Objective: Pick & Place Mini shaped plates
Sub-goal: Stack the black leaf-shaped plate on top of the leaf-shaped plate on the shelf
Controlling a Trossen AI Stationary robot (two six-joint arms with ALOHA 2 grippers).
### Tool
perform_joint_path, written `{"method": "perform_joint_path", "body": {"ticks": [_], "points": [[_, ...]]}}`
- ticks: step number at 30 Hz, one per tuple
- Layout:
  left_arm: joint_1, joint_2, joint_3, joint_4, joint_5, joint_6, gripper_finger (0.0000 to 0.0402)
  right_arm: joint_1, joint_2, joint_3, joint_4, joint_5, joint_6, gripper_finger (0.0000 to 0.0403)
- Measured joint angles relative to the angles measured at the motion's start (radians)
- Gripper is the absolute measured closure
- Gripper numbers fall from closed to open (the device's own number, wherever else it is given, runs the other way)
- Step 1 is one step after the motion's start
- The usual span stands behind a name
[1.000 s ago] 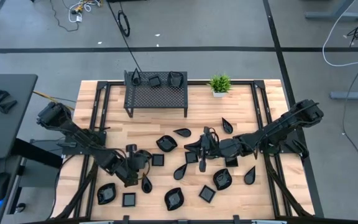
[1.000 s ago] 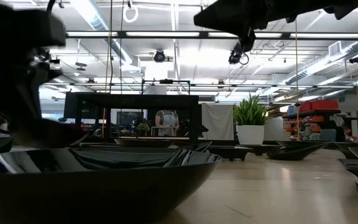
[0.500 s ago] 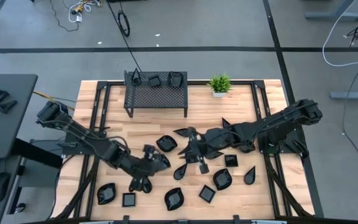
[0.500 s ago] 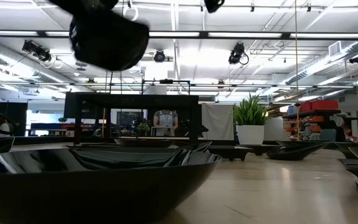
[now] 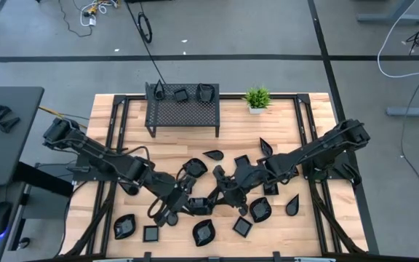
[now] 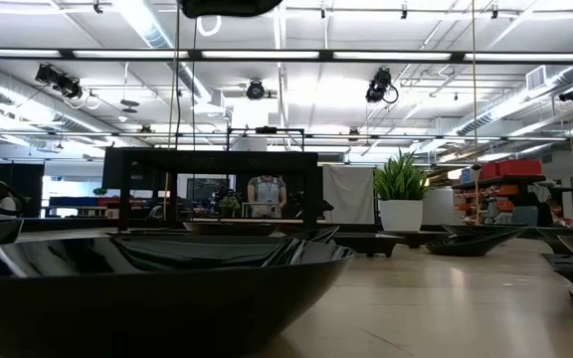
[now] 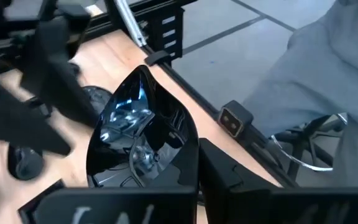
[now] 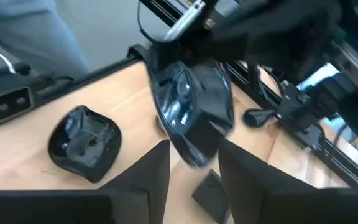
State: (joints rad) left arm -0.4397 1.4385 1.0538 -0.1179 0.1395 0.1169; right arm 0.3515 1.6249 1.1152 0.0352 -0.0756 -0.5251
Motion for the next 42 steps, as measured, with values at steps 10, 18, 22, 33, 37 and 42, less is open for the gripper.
{"method": "perform_joint_path", "body": {"ticks": [10, 18, 22, 33, 37, 42], "points": [[0.031, 0.0, 0.0, 0.001, 0.002, 0.001, 0.0396, 0.027, 0.0, 0.0, 0.03, -0.048, 0.008, 0.0309], [0.035, 0.0, 0.0, 0.0, -0.035, 0.0, 0.0383, 0.03, 0.0, -0.001, 0.035, -0.053, 0.018, 0.0391], [0.035, 0.0, 0.0, 0.014, -0.068, 0.009, 0.0368, 0.03, 0.002, -0.001, 0.035, -0.08, 0.034, 0.0395], [0.058, -0.014, -0.001, -0.012, -0.097, -0.006, 0.0246, 0.018, 0.04, -0.001, -0.035, -0.059, 0.15, 0.04], [0.05, -0.06, -0.001, -0.238, -0.204, -0.098, 0.0218, 0.016, 0.017, -0.002, -0.094, 0.066, 0.149, 0.04], [0.011, -0.085, -0.043, -0.338, -0.363, -0.235, 0.0217, -0.042, -0.068, -0.002, -0.198, 0.14, 0.107, 0.04]]}}
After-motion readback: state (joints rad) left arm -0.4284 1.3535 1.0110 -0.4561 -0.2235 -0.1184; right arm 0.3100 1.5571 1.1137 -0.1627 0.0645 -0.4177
